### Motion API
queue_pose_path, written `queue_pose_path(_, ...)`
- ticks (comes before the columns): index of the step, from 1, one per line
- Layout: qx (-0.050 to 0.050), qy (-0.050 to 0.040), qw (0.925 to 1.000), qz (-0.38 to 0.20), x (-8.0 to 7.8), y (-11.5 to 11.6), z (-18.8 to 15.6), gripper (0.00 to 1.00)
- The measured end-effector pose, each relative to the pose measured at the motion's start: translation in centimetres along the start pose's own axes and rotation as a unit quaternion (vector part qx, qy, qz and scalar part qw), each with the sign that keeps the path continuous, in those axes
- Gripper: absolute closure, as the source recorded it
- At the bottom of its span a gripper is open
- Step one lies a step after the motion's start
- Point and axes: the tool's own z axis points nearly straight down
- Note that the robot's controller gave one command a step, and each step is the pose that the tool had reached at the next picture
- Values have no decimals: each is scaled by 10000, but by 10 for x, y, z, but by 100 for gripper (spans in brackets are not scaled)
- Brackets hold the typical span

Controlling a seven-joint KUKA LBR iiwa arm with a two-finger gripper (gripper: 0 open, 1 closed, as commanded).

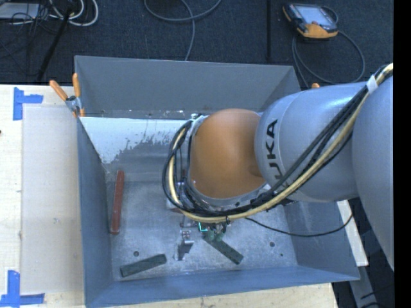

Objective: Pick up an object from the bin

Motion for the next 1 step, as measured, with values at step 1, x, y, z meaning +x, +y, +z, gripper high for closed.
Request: queue_pose_path(1,-6,-36,10000,20,-2,-1,-4,0)
